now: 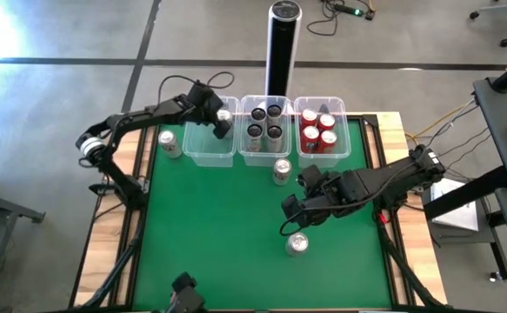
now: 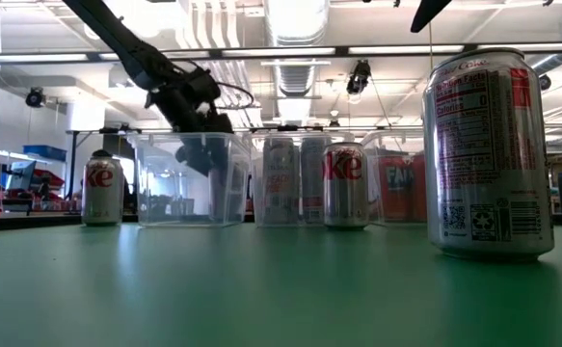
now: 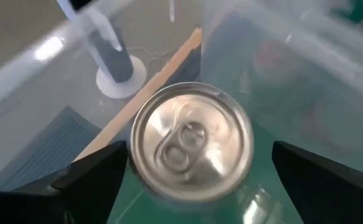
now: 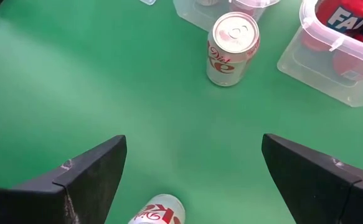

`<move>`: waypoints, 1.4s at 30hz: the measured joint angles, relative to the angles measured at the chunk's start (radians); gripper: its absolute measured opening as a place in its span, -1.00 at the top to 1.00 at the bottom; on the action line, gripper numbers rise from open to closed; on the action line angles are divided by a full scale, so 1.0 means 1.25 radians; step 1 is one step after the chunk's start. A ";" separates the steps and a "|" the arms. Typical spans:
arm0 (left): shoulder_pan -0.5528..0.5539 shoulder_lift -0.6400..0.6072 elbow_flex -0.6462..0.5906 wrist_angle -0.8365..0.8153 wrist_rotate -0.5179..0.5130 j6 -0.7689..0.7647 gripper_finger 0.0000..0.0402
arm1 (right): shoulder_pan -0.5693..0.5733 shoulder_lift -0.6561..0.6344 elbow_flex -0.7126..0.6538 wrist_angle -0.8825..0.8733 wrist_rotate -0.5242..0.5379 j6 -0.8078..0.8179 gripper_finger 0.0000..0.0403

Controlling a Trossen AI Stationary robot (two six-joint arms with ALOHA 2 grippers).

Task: Sort soda cans
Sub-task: Put the silver soda can into the left transparent bin

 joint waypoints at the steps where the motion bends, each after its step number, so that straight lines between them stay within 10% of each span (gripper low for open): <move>1: 0.000 -0.013 0.000 -0.009 -0.001 -0.012 -0.91 | 0.000 0.000 0.000 0.000 0.000 -0.001 -0.83; 15: 0.005 -0.201 -0.017 -0.218 -0.102 -0.011 -0.92 | -0.001 0.000 0.000 -0.001 0.017 -0.077 -0.83; 42: 0.005 -0.255 -0.056 -0.304 -0.094 0.069 -0.92 | -0.001 0.000 0.000 -0.002 0.024 -0.123 -0.83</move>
